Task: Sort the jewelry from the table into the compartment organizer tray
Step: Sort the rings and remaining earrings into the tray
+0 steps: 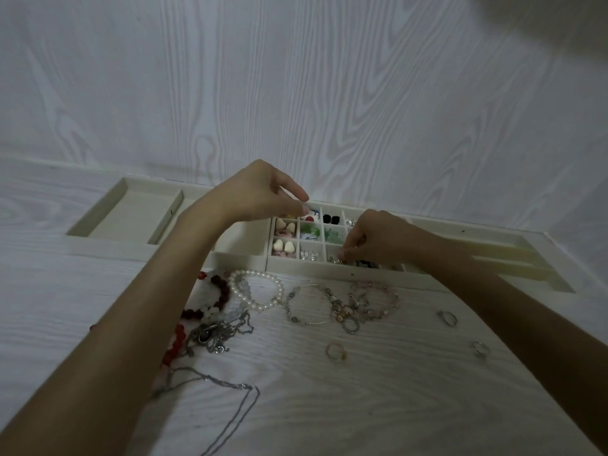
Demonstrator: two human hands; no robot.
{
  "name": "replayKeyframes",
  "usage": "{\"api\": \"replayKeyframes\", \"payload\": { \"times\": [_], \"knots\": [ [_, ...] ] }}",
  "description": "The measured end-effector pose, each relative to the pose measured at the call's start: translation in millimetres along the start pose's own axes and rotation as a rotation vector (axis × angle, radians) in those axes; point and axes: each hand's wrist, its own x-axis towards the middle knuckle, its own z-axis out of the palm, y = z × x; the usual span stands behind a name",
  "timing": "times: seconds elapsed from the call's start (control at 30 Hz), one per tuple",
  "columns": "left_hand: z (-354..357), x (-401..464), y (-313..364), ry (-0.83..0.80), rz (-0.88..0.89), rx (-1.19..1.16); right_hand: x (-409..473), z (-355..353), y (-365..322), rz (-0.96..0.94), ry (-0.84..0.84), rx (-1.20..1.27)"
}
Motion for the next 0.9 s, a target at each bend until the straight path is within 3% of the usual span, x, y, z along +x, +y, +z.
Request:
{"api": "replayKeyframes", "payload": {
  "times": [0.43,0.53,0.7,0.9],
  "knots": [
    [1,2,-3,-0.028,0.036,0.056,-1,-1,-9,0.024,0.06,-0.14],
    [3,3,-3,-0.081,0.159,0.216,-13,-25,-10,-0.015,0.051,-0.117],
    [26,2,4,-0.108,0.369,0.596,-26,-33,-6,-0.121,0.033,-0.338],
    [50,6,2,-0.169,0.392,0.886,-31,-7,3,-0.147,0.045,-0.41]
  ]
}}
